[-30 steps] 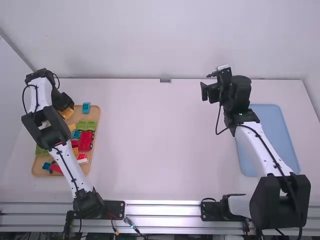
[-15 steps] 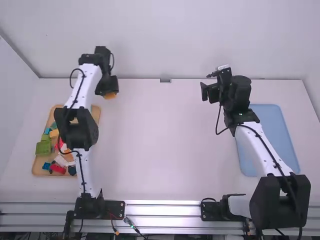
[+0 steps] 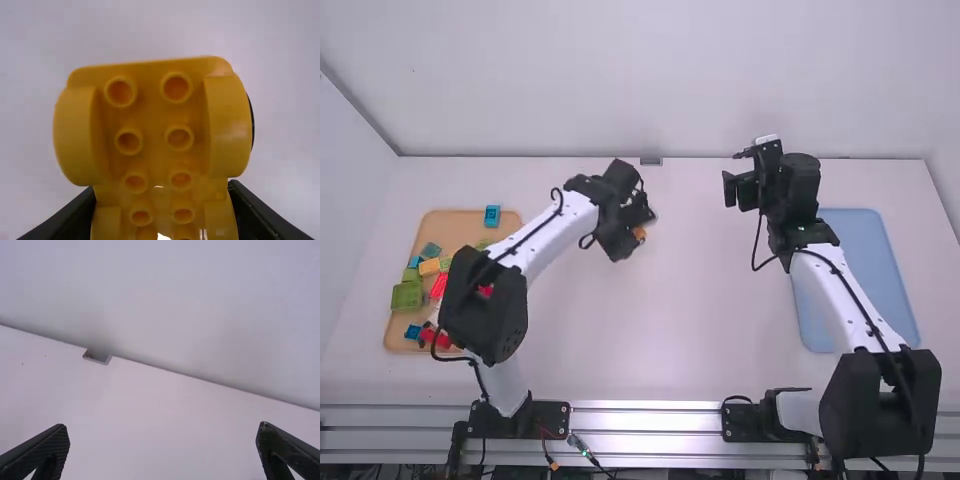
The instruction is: Assemble lego blocks to make yellow taxi
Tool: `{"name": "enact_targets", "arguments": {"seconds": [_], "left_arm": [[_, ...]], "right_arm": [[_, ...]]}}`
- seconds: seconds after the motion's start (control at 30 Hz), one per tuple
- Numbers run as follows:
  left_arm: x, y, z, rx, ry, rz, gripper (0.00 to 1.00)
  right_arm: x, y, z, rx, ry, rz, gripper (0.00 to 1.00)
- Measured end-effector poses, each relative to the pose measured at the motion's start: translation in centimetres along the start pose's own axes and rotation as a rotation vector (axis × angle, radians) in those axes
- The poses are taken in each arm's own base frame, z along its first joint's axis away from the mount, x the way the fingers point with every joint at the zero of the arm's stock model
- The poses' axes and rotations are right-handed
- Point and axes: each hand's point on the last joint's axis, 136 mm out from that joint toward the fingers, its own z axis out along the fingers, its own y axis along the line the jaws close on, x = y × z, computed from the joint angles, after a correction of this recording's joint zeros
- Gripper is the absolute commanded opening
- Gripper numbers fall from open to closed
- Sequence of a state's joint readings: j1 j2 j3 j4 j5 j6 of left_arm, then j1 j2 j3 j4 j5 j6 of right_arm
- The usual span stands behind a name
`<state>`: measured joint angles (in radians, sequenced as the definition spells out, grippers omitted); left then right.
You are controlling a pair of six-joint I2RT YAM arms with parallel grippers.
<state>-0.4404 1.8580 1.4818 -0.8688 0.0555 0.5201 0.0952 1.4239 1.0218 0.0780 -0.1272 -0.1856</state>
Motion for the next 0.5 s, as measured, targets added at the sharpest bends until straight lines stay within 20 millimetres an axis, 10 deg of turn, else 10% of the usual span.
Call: {"name": "enact_targets", "arguments": {"seconds": [0.17,0.5], "left_arm": [[1.6,-5.8,2.8,0.118,0.060,0.286,0.03],[2.8,-9.8,6.7,0.112,0.061,0.549,0.02]], "right_arm": [[1.1,-0.4,-0.3,0.003,0.044,0.012,0.99],[1.2,-0.5,-0.4,0.006,0.049,0.015,0.99]]}}
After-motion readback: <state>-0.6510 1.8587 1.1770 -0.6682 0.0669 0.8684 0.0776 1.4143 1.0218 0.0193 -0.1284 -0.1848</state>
